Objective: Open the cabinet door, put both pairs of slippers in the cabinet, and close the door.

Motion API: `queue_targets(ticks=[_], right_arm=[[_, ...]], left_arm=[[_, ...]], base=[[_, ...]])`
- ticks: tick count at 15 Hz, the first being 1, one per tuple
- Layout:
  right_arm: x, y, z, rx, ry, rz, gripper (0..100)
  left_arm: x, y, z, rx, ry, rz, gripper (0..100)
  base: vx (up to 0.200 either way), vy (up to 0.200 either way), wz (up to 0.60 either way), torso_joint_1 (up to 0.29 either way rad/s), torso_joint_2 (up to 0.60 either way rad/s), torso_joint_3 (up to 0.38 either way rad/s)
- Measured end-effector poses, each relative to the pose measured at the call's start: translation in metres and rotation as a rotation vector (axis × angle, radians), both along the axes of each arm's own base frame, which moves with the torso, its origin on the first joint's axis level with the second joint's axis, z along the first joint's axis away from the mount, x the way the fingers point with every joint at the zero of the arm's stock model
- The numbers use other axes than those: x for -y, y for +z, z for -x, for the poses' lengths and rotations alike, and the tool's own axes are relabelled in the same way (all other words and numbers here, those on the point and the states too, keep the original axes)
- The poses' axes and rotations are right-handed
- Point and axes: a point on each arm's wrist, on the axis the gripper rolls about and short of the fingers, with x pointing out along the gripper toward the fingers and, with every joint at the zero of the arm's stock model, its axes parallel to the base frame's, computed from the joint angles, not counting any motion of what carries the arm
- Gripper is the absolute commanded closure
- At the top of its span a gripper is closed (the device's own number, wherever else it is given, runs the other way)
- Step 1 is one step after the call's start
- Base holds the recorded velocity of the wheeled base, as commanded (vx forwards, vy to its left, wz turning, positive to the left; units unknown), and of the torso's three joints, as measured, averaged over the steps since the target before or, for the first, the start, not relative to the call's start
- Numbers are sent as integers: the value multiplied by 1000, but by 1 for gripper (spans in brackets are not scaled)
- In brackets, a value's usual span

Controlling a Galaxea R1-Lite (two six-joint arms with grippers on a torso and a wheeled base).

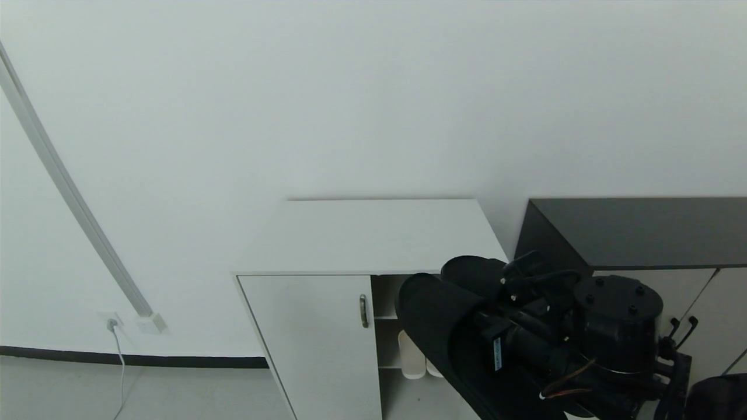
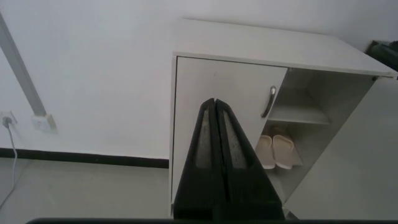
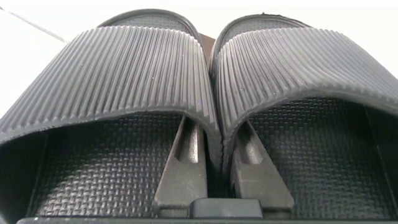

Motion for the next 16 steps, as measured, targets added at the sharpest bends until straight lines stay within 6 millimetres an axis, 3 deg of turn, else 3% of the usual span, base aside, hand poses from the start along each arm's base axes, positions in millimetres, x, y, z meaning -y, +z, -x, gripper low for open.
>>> queue_targets(ticks=[16], right_arm=[[0, -2, 1, -3, 15, -4, 100]], left_arm=[[0, 0, 0, 1, 1, 1, 100]], base=[[0, 0, 0, -200, 482, 280]])
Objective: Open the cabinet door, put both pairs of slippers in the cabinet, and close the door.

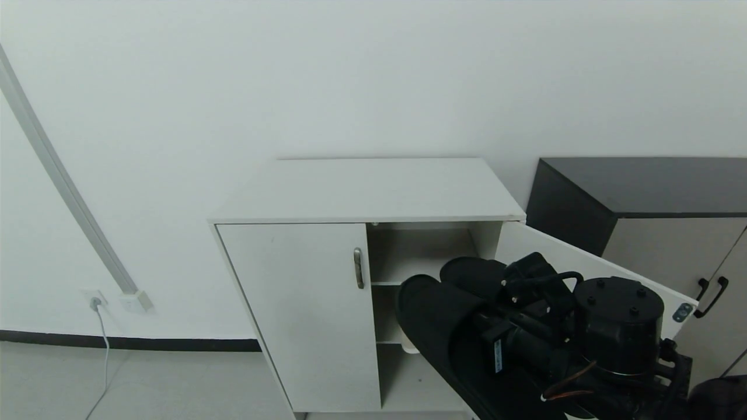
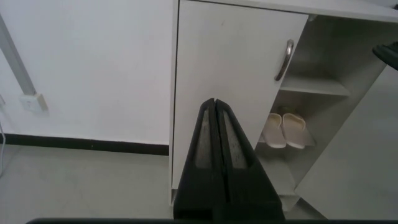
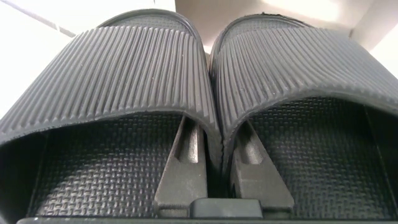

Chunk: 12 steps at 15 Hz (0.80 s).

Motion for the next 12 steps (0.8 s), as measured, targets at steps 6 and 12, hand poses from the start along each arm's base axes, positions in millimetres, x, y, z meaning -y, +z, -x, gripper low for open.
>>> queue_targets(ticks=[6, 12], right_arm=[[-1, -2, 0, -2, 1, 3, 100], [0, -2, 0, -4, 1, 6, 100]], left_arm=[[0, 0, 0, 0, 0, 1, 100], [0, 0, 0, 0, 0, 1, 100]], base=[[0, 0, 0, -177, 502, 319], [0, 0, 0, -135, 469, 335]])
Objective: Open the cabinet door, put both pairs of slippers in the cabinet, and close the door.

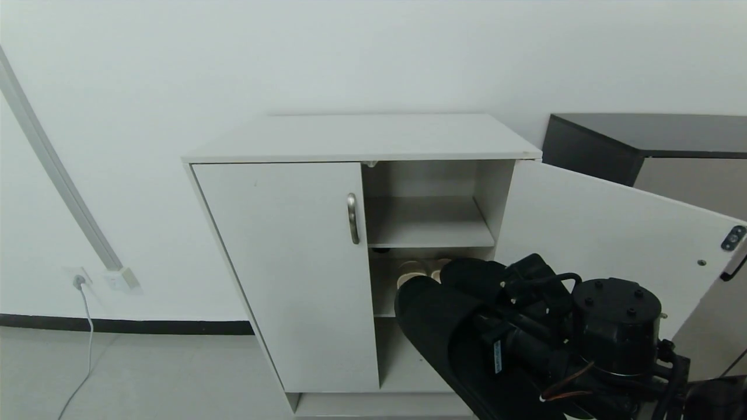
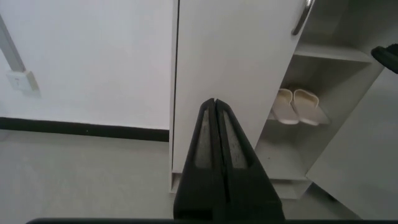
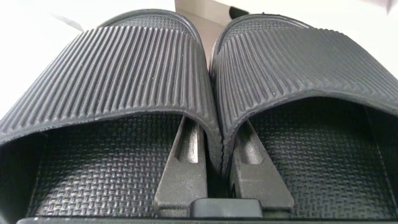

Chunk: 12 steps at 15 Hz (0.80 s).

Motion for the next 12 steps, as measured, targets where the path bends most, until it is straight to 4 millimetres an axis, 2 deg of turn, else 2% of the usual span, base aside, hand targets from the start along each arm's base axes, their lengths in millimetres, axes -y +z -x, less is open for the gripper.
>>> queue_targets(ticks=[6, 12], right_arm=[[0, -1, 1, -4, 0, 4, 100], [0, -4, 0, -10, 1, 9, 100]], left_arm=[[0, 0, 0, 0, -1, 0, 100], [0, 0, 0, 0, 0, 0, 100]], base=[[0, 0, 0, -64, 448, 372], [0, 0, 0, 0, 37, 31]])
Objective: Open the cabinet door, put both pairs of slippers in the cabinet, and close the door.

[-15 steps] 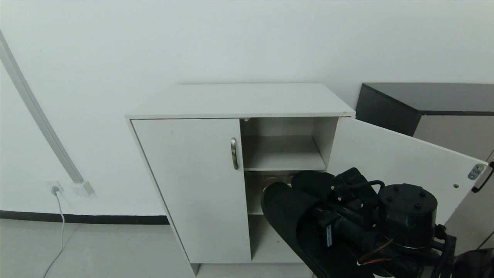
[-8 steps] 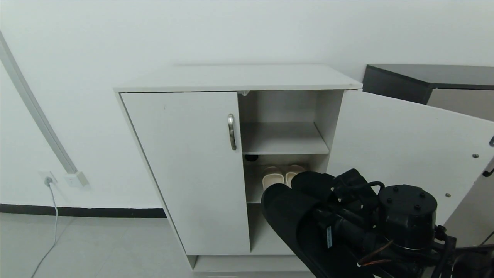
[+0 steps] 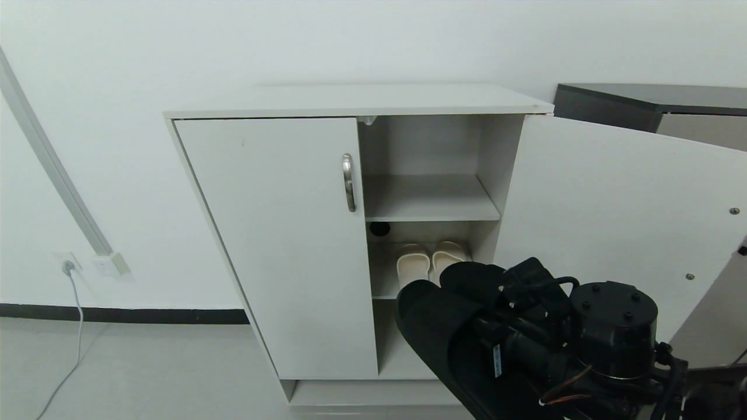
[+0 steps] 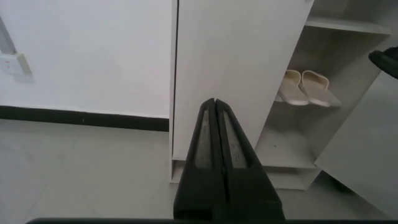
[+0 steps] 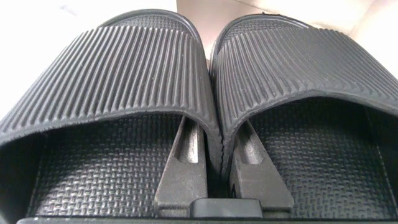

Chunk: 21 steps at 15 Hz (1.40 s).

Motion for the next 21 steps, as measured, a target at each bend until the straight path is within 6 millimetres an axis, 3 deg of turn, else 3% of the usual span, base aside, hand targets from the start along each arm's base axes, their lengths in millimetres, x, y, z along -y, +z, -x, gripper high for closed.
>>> queue_targets(ticks=[5, 8, 11, 14, 16, 21], right_arm=[[1, -6, 3, 17, 18, 9, 100], [-14, -5, 2, -5, -55, 38, 100], [-45, 14, -13, -98, -206, 72, 100], [-77, 51, -34, -62, -393, 12, 100], [-93, 61, -45, -36, -466, -8, 100], [-100, 66, -58, -42, -488, 12, 100]], left_arm=[[0, 0, 0, 0, 1, 0, 100], [0, 0, 0, 0, 1, 0, 100], [0, 0, 0, 0, -1, -1, 100], [0, 0, 0, 0, 0, -1, 100], [0, 0, 0, 0, 0, -1, 100], [0, 0, 0, 0, 0, -1, 100]], base=[[0, 0, 0, -10, 83, 71], [0, 0, 0, 0, 0, 0], [0, 0, 0, 0, 0, 0], [0, 0, 0, 0, 0, 0], [0, 0, 0, 0, 0, 0], [0, 0, 0, 0, 0, 0]])
